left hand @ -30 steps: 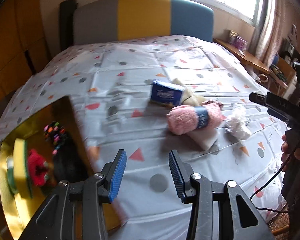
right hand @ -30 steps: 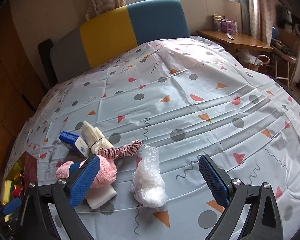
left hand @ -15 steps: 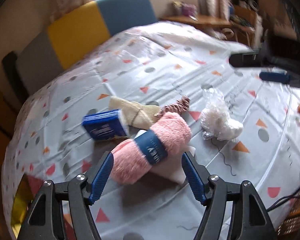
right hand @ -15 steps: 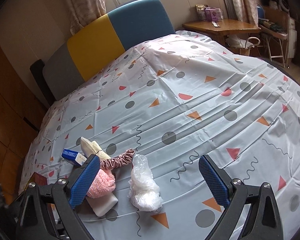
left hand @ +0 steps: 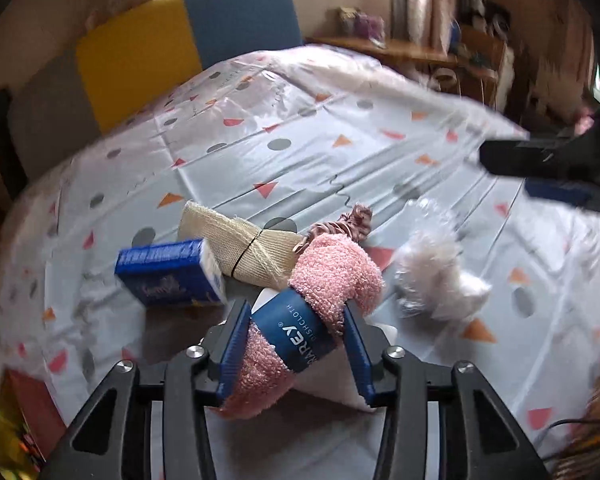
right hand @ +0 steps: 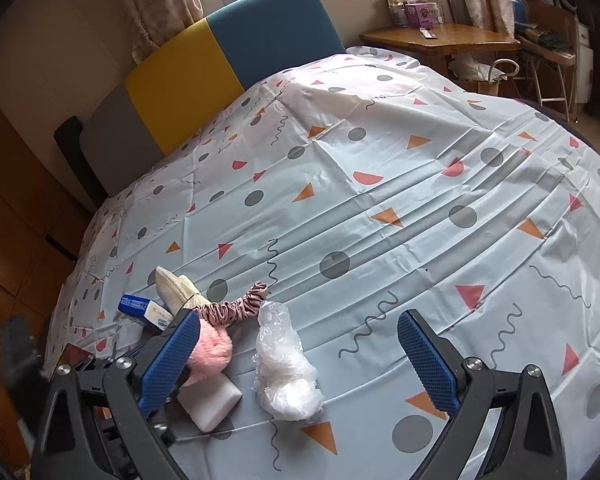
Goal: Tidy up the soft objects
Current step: 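Lift the pink sock with left tool while right grasps the plastic bag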
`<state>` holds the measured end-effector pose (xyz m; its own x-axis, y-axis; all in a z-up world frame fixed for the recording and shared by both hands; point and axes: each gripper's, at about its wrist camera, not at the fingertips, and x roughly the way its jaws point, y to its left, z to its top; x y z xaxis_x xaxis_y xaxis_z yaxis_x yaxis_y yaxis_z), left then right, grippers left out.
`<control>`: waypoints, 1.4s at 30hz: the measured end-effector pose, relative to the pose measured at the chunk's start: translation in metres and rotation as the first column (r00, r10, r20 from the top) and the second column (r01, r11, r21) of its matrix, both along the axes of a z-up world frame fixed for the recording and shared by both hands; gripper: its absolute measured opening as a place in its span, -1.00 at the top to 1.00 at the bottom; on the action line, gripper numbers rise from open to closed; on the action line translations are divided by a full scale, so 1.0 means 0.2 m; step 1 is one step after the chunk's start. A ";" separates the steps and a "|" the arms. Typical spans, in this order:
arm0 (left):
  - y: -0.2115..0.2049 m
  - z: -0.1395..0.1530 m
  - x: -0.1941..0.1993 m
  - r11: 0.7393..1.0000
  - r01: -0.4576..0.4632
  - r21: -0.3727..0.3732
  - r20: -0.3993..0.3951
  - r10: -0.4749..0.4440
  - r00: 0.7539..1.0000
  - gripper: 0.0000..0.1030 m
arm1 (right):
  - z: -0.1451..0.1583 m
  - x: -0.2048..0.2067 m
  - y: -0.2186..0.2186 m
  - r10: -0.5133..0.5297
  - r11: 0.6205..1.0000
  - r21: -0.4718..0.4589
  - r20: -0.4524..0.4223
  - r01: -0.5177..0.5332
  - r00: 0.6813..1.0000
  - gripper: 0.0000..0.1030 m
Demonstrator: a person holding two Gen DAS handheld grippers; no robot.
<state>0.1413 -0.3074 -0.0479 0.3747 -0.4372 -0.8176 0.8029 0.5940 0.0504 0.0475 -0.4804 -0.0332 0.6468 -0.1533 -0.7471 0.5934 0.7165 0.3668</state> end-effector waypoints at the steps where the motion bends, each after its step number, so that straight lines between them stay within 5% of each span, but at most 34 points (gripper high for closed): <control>1: 0.04 0.02 -0.02 1.000 -0.020 -0.015 -0.008 0.020 1.000 0.12 | 0.00 0.00 0.00 -0.002 1.000 -0.002 0.001 0.002 1.000 -0.94; 9: 0.40 0.07 -0.30 0.978 -0.201 -0.050 -0.041 0.199 0.979 0.12 | -0.01 -0.01 0.00 -0.008 1.000 0.004 -0.008 0.008 1.000 -0.94; 19: 0.44 -0.13 -0.52 0.986 -0.161 0.036 0.048 0.160 0.986 -0.04 | -0.10 0.06 0.05 0.082 0.996 0.042 -0.036 -0.081 0.996 -0.90; 28: 0.47 -0.18 -0.52 0.988 -0.153 -0.011 0.066 0.153 0.986 -0.19 | -0.28 0.20 0.12 0.198 0.980 0.020 -0.186 -0.198 0.962 -0.58; 33: 0.48 -0.18 -0.53 0.987 -0.157 -0.021 0.067 0.158 0.985 -0.19 | -0.39 0.24 0.15 0.225 0.972 -0.010 -0.264 -0.236 0.938 0.12; 42: 0.48 -0.20 -0.57 0.987 -0.159 -0.006 0.120 0.158 0.980 -0.17 | -0.40 0.24 0.18 0.253 0.955 -0.071 -0.303 -0.287 0.919 0.14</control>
